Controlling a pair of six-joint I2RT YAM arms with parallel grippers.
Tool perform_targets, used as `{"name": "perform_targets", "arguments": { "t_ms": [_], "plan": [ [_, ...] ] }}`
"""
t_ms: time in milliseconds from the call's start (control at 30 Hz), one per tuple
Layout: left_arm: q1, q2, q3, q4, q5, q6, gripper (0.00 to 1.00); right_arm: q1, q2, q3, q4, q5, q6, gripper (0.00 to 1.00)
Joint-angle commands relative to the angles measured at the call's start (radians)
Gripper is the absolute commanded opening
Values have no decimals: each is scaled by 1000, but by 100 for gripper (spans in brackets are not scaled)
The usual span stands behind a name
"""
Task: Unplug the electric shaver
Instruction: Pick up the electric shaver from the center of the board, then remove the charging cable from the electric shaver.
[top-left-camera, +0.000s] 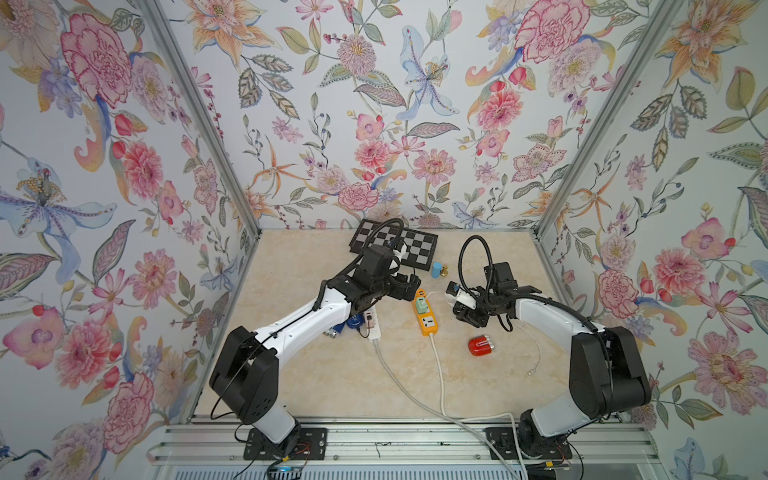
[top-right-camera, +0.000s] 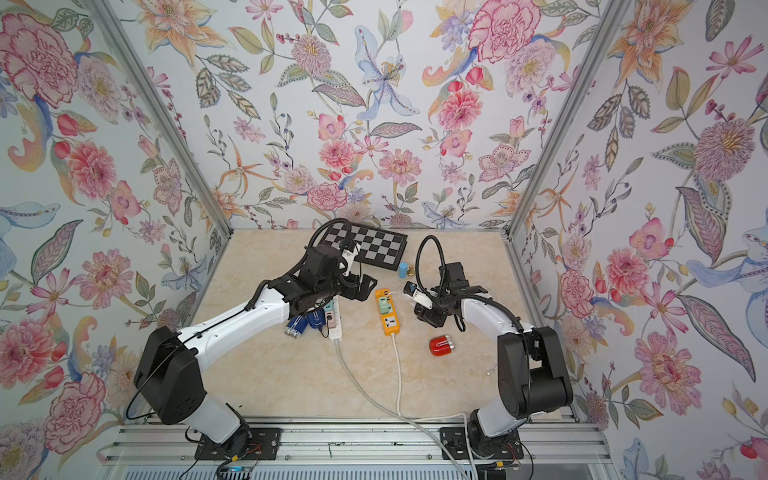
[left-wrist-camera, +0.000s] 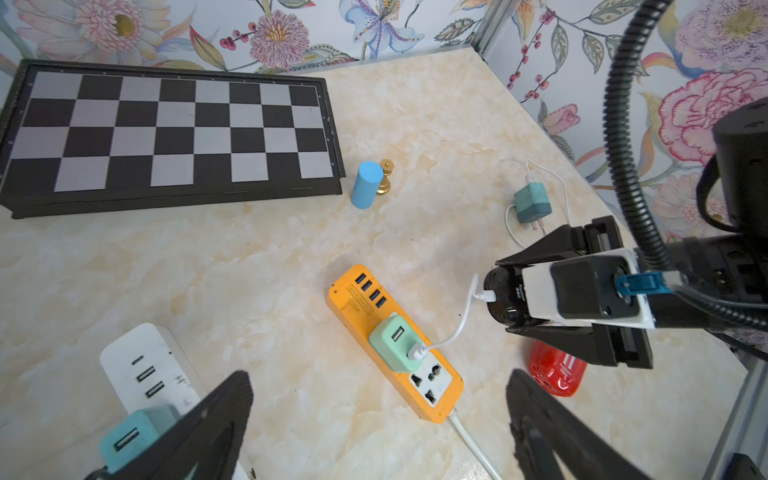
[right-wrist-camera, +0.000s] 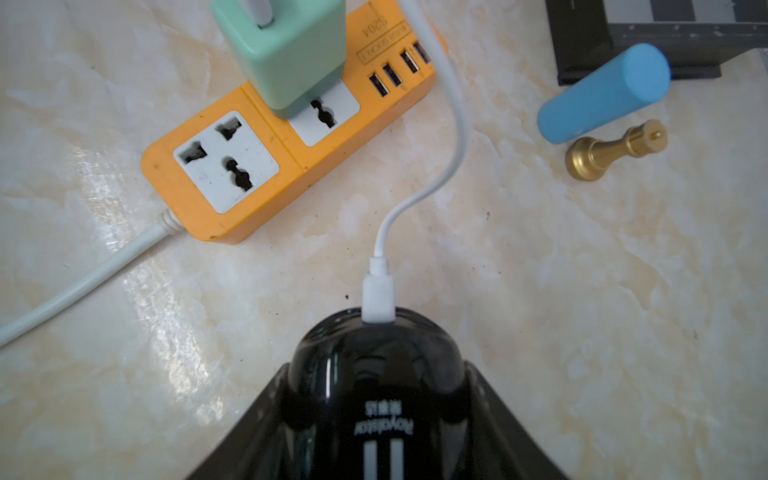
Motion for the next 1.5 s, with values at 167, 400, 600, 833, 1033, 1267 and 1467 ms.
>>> {"name": "perform_targets", "arguments": {
  "t_ms": [167, 400, 600, 833, 1033, 1267, 1467],
  "plan": [
    [-100, -78, -129, 196, 112, -91, 97, 0, -79, -28, -20, -98, 55, 54],
    [-167, 50, -128, 248, 105, -95, 97, -1, -60, -14, -37, -122, 55, 54],
    [-171, 140, -122, 349, 88, -140, 99, -10, -53, -13, -36, -128, 65, 54],
    [-171, 237, -99, 448, 129, -199, 99, -24, -54, -16, -36, -153, 75, 54],
    [-168, 313, -83, 551, 152, -288, 99, -29, -44, -5, -36, -155, 88, 54],
    [-154, 355, -95, 709, 163, -425, 96, -32, -37, -4, -33, -159, 96, 53],
    [-154, 398, -74, 775, 171, -483, 90, -34, -28, 5, -28, -164, 110, 52]
  ]
}}
